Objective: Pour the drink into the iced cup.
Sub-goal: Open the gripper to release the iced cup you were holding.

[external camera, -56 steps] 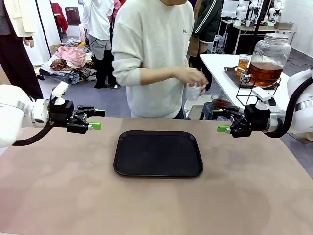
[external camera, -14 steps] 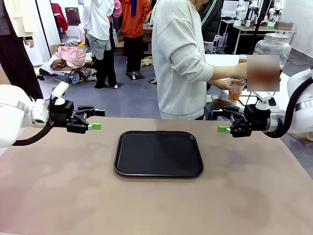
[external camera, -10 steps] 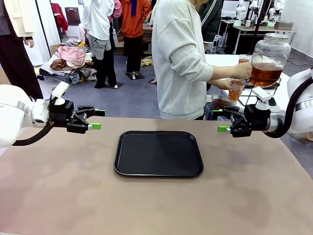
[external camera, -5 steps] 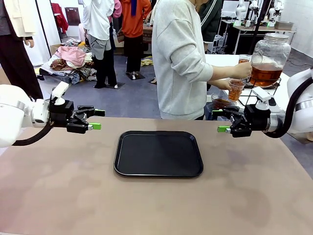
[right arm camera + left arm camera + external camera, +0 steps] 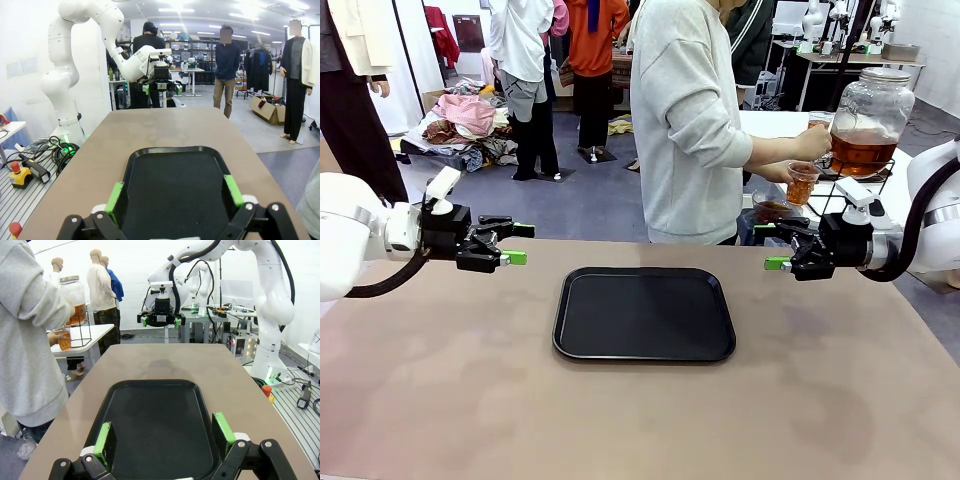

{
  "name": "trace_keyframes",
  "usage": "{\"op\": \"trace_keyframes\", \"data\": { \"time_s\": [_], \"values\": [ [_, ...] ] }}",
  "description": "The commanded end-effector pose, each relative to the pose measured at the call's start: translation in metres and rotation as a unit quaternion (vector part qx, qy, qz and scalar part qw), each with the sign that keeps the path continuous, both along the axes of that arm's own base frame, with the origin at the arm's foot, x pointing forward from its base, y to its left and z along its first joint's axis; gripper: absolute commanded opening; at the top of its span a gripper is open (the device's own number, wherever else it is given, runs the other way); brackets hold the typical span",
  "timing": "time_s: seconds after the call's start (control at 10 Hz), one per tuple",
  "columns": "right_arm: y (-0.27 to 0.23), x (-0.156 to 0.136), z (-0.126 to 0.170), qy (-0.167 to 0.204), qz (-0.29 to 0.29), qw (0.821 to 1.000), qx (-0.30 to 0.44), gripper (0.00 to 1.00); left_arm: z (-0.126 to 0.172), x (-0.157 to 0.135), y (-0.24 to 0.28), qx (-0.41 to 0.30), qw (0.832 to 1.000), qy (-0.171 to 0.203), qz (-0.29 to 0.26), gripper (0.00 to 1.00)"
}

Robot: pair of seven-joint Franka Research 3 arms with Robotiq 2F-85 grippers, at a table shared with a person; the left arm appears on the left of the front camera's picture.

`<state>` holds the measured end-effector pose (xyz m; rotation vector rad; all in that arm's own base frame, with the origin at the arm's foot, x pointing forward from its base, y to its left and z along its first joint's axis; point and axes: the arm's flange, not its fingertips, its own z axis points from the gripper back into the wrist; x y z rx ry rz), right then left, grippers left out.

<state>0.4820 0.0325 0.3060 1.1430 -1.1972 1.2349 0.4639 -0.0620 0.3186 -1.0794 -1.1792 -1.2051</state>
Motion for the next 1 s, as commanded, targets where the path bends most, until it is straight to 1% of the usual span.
{"op": "trace_keyframes", "data": {
  "time_s": [0.0, 0.9],
  "values": [
    [0.0014, 0.0032, 0.003, 0.002, 0.001, 1.0, -0.003, 1.0, 0.0022, 0.0004, -0.0011, -0.002, 1.0, 0.0, -0.002, 1.0],
    [0.0014, 0.0032, 0.003, 0.002, 0.001, 1.0, -0.003, 1.0, 0.0022, 0.0004, -0.0011, -0.002, 1.0, 0.0, -0.002, 1.0]
  ]
}}
